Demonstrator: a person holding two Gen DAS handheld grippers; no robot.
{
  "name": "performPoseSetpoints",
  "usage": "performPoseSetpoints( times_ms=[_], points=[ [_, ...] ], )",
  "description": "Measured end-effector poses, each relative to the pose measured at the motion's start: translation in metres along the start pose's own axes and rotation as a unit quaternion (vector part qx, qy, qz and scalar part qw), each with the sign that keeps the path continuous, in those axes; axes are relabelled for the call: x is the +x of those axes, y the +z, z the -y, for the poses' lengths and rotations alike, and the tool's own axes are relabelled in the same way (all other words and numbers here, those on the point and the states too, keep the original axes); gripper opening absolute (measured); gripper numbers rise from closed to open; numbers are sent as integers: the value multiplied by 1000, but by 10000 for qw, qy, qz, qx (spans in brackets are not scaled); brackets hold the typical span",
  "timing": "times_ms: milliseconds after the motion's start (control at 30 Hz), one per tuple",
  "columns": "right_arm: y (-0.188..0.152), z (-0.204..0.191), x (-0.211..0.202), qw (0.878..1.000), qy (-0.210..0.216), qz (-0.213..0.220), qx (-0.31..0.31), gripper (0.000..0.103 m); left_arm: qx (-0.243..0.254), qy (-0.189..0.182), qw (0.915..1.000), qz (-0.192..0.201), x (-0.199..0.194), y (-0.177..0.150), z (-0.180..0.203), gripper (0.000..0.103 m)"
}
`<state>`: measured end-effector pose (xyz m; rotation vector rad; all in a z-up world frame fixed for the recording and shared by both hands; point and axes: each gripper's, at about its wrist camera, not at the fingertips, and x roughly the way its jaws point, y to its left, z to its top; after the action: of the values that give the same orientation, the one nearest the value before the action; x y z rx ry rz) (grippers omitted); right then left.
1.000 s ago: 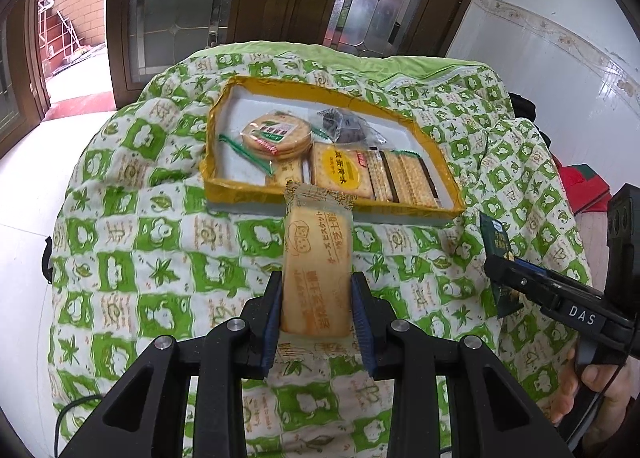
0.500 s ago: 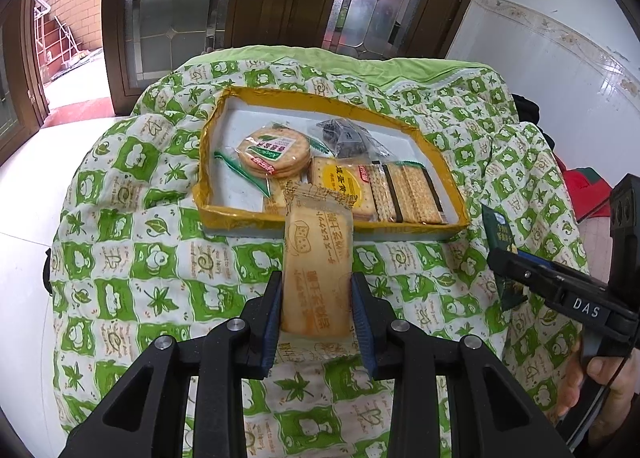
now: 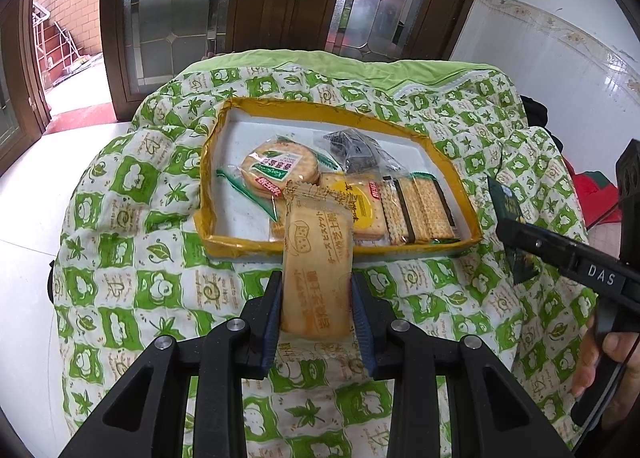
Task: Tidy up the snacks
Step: 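Lower the pale pack with left tool while right tool lowers green pack into tray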
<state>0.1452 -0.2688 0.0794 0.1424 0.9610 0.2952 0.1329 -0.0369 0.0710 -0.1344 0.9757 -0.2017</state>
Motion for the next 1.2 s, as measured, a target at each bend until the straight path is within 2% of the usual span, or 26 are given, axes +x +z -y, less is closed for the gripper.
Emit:
performPoseSetpoints(
  times_ms=[200,533,1067,1200],
  points=[
    [14,-2,6,9999,-105,59,-96,45,-6,33,10000,22,5,15,-4,34],
    [17,4,20,9999,-150,-41,-73,45,51,57,10000,31,15,37,-4,34],
    [24,4,29,9996,-207,-96,-138,45,74,162,9998,-59,30,51,-8,34],
    [37,13,38,9996,-20,-262,111,45,20,203,9997,-94,34,56,-13,34]
  ],
)
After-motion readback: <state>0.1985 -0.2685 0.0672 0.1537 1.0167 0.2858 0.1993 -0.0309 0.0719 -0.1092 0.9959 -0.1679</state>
